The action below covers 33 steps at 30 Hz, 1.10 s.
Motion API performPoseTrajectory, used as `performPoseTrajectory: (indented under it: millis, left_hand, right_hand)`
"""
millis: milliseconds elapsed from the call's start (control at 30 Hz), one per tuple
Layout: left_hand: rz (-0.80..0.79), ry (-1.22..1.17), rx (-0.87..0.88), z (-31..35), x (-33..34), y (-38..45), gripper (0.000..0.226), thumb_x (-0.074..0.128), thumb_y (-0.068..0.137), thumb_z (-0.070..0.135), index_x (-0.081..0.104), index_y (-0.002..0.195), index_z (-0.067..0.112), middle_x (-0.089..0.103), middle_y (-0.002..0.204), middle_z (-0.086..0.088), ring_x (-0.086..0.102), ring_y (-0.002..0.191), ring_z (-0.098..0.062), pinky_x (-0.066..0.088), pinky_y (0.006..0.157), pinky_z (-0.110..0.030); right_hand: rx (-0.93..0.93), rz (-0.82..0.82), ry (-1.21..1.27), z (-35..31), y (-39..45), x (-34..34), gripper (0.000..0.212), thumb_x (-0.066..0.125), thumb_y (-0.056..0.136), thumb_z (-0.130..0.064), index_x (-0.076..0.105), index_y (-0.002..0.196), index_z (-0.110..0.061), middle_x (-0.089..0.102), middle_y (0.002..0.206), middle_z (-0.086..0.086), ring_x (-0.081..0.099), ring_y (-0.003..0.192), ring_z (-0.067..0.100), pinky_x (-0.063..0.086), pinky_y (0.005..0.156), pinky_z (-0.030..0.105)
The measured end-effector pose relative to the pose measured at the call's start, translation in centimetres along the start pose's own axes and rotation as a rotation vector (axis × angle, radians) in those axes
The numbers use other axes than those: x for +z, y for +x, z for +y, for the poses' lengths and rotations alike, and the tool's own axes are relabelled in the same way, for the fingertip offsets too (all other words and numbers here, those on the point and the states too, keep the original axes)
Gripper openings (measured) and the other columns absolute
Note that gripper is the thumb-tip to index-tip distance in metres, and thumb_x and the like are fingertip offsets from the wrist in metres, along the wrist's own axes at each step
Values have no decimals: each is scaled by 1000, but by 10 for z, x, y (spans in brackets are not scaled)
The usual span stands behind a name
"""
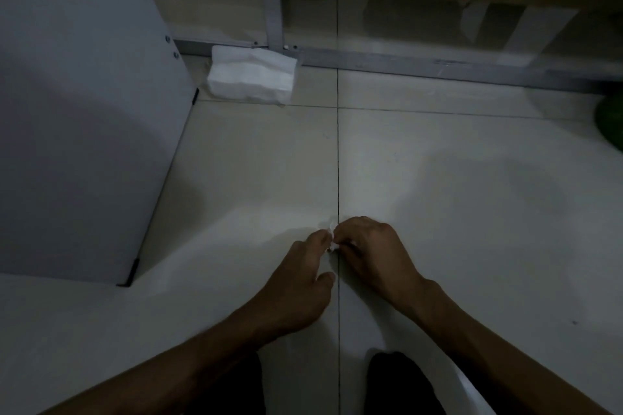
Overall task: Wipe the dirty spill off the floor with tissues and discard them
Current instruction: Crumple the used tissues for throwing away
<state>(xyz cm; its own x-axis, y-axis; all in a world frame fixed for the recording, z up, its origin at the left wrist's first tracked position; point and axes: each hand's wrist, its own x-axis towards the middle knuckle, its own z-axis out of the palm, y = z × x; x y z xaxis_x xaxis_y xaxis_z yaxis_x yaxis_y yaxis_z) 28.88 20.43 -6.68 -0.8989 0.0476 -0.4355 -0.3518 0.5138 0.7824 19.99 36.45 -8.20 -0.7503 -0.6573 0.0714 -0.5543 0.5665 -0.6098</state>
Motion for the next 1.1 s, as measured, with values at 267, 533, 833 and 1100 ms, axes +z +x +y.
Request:
performPoseTrajectory:
  millis: [267, 533, 833, 1100]
  left_hand:
    - [-23, -322, -82, 14, 12, 1, 57, 59, 95, 9, 47, 142, 39, 56, 136, 20, 58, 113, -2, 47, 91, -19]
    - [133, -865, -125, 28, 5, 12, 25, 66, 95, 1, 74, 119, 6, 77, 116, -10, 70, 116, -26, 52, 108, -42]
    - [166, -953, -29, 47, -15, 16, 16, 71, 94, 19, 79, 106, 14, 79, 111, -7, 75, 106, -24, 61, 84, -30]
    - [134, -1077, 115, 62, -38, 21, 24, 70, 89, 21, 78, 105, 4, 76, 113, -16, 72, 112, -31, 58, 95, -32]
  right_hand:
    - [44, -34, 1, 10, -13, -12, 15, 72, 86, -3, 70, 98, -11, 70, 91, 3, 63, 81, 18, 55, 77, 38]
    - [233, 67, 340, 10, -13, -35, 11, 81, 86, -20, 71, 90, -21, 73, 86, -7, 69, 81, 11, 55, 72, 21]
    - [266, 152, 962, -10, 2, -55, 20, 72, 90, 4, 71, 104, -10, 75, 97, 10, 74, 95, 29, 59, 83, 32]
    - [162, 184, 1017, -21, 19, -72, 13, 70, 92, 0, 77, 103, -4, 74, 105, 14, 73, 94, 29, 56, 83, 30]
